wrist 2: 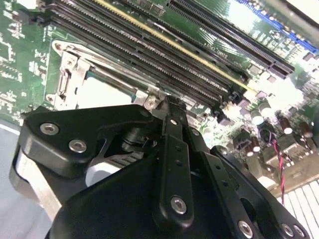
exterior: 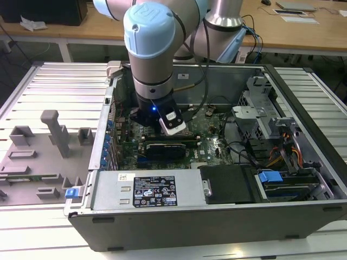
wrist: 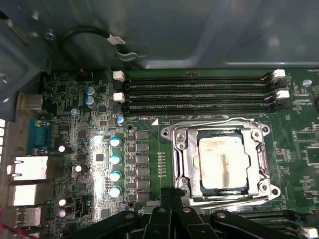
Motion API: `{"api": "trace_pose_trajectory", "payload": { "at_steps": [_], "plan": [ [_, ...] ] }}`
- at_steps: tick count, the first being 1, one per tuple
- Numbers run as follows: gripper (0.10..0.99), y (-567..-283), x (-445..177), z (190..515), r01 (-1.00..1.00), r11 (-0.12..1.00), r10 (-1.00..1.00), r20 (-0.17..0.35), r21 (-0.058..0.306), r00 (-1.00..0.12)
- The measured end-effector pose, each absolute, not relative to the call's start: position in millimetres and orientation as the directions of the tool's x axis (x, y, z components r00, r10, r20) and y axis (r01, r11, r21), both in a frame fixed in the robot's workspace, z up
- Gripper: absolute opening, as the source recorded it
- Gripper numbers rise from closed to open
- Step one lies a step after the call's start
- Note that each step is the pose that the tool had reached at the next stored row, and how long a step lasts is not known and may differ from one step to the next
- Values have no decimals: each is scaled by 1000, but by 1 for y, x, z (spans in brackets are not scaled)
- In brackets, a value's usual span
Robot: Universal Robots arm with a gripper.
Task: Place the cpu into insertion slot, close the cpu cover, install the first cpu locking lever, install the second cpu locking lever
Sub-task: 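Install the second cpu locking lever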
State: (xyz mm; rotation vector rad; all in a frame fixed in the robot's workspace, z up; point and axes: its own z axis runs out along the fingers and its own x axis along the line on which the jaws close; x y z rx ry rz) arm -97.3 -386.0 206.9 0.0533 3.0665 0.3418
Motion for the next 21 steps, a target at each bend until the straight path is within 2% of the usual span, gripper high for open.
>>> {"api": "trace_pose_trajectory", "payload": {
  "at_steps": [5, 10, 21],
  "plan": [
    [106, -386, -97, 220, 28, 976, 40, -52, 214, -998],
    [106, -386, -95, 224, 33, 986, 42, -50, 166, -998],
    [106, -384, -55, 224, 40, 987, 47, -40, 156, -998]
  ]
}}
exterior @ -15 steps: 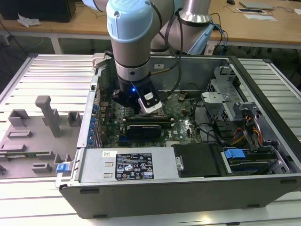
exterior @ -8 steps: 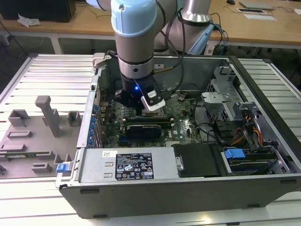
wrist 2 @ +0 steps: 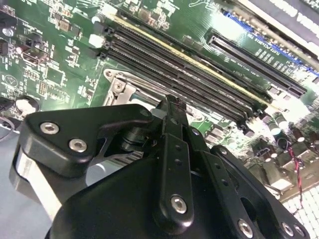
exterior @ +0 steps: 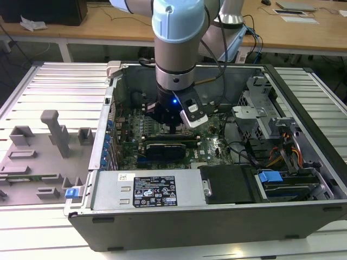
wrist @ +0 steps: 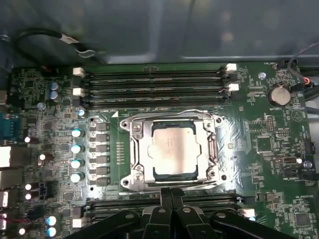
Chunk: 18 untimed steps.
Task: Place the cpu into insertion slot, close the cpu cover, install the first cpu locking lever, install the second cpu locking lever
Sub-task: 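Install the second cpu locking lever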
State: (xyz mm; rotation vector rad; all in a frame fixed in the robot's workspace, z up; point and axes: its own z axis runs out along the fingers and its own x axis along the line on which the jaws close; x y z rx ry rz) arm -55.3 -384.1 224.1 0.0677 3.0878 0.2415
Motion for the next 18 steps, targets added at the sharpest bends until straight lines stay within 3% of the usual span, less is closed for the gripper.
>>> {"api": "trace_pose_trajectory", "payload": {
  "at_steps": [5, 18],
  "plan": [
    [106, -365, -51, 224, 40, 991, 45, -41, 124, -998],
    [106, -337, -50, 231, 40, 995, 44, -42, 89, -998]
  ]
}}
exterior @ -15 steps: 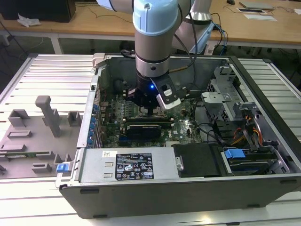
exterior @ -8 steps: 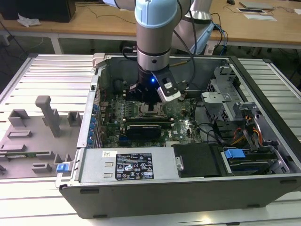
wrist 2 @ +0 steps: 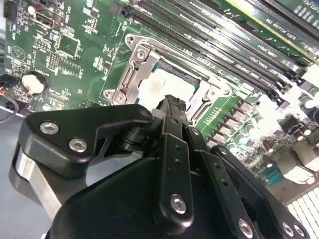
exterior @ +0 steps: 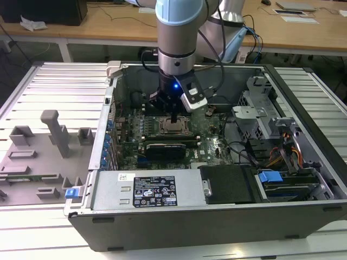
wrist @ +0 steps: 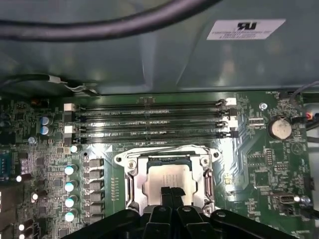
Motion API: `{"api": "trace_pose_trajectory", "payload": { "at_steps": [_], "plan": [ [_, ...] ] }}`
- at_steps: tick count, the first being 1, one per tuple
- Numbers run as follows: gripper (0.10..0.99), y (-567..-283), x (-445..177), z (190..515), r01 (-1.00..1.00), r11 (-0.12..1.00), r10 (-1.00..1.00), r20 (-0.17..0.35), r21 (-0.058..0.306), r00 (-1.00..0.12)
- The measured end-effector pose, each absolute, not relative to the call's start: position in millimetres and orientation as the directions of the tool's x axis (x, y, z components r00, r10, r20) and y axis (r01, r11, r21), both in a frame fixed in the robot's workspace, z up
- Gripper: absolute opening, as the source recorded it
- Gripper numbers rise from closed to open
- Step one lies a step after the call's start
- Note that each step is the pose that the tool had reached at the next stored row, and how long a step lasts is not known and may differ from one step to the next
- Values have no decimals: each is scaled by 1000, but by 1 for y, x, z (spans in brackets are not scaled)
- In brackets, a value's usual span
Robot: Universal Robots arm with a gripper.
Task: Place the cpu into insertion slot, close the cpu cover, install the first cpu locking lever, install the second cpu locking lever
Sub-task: 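Install the second cpu locking lever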
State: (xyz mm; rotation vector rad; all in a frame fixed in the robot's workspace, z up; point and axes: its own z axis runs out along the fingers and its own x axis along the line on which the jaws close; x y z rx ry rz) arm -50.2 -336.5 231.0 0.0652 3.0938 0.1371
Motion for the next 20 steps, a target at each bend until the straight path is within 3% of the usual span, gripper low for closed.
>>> {"api": "trace_pose_trajectory", "payload": {
  "at_steps": [6, 20],
  "plan": [
    [106, -334, -50, 251, 40, 998, 42, -44, 53, -998],
    [106, -334, -50, 252, 40, 998, 42, -44, 49, -998]
  ]
}}
